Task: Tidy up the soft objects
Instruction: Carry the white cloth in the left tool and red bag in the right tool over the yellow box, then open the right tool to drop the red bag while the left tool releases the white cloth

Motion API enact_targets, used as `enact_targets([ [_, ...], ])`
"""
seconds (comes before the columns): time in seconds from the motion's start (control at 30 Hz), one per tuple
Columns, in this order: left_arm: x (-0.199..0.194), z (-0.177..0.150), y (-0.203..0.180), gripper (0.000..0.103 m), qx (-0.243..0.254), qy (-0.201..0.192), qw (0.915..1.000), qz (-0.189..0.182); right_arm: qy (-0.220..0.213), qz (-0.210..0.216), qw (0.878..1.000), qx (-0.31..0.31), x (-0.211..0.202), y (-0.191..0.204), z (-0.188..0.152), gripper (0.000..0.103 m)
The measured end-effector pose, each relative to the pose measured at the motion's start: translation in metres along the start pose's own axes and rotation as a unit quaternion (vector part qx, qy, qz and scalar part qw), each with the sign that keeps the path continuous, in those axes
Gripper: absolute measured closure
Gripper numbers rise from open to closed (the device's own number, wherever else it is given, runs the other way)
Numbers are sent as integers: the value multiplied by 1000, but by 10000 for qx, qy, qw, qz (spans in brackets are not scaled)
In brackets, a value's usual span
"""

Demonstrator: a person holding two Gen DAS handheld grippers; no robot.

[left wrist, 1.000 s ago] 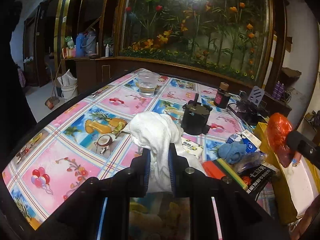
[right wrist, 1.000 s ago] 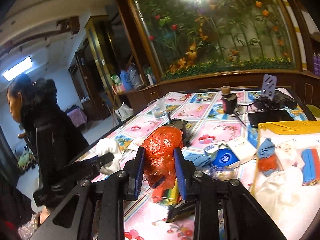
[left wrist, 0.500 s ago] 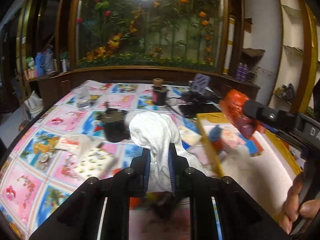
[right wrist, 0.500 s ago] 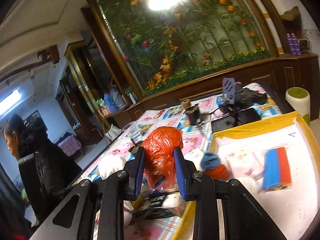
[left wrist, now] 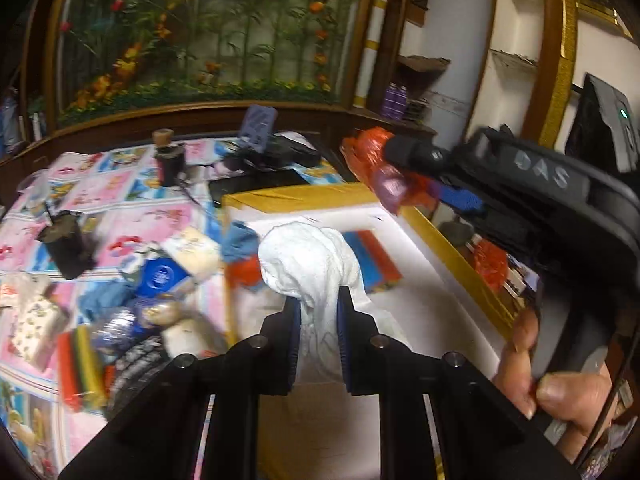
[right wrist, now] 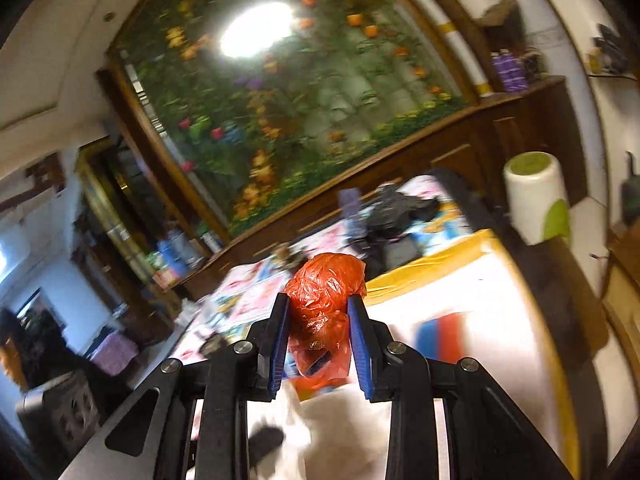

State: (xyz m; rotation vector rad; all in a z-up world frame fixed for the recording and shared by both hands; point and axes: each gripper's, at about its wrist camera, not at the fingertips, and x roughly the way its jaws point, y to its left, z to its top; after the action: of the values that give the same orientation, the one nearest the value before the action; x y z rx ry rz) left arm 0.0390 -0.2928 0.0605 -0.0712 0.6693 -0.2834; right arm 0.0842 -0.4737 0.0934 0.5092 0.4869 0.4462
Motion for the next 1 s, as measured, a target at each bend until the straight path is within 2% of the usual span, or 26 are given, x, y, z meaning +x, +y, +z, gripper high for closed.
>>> enact_targets([
  [0.13,16,-9,-5,87,89,377,9989,-255,-15,-702,9975,95,-5,-17,7,72],
  [0.2,21,-11,-4,87,34,542,9977,-396,81,-878,9959,208,-3,-25,8,73],
  [0.27,25,-13,-3,87,-17,651,9970,-430,235,-1211,9920,273,1,-32,8,73],
  [0.4,27,-15,-2,87,-41,714,9965,-432,402,-1545,9863,405,6,-43,9,73],
  [0.67,34,-18,-8,87,124,866,9955,-369,566,-1980,9779,349,12,-45,6,72],
  [1.0,37,-20,-11,87,178,934,9949,-338,702,-2113,9740,430,22,-47,5,71],
])
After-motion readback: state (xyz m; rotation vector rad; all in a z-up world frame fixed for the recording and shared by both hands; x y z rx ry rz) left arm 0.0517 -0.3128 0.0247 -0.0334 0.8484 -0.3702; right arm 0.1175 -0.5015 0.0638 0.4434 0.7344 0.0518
